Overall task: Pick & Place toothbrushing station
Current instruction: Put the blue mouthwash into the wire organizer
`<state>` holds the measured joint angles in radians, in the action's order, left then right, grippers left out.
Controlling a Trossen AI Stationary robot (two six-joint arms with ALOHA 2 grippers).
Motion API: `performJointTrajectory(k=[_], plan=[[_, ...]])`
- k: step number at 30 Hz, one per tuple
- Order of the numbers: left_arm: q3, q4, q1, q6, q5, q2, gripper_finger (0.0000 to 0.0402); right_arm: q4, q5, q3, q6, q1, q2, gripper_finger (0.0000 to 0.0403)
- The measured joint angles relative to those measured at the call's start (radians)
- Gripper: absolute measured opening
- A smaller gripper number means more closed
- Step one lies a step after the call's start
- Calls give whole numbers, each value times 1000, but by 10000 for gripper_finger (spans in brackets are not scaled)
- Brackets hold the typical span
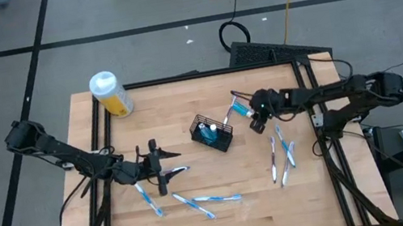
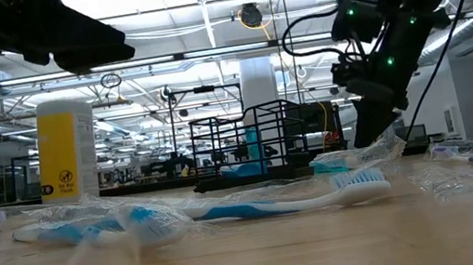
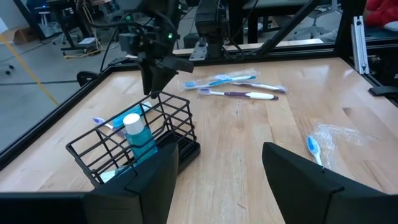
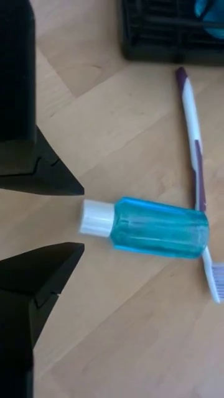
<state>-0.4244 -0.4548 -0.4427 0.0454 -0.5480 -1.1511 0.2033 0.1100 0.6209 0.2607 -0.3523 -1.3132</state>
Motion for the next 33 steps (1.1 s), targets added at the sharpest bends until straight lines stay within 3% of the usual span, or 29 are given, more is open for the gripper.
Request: performJointTrajectory(k=[14,29,33], plan=[[0,1,3,1,-3,0,241,-80,-133,0,-64,-81,-8,195],[0,2,4,10,-3,0,241,-162,-159,0,-91,-87,-161,177],[1,4,5,15,-3,0,241,-174,-131,0,-98,-84,-163,147]])
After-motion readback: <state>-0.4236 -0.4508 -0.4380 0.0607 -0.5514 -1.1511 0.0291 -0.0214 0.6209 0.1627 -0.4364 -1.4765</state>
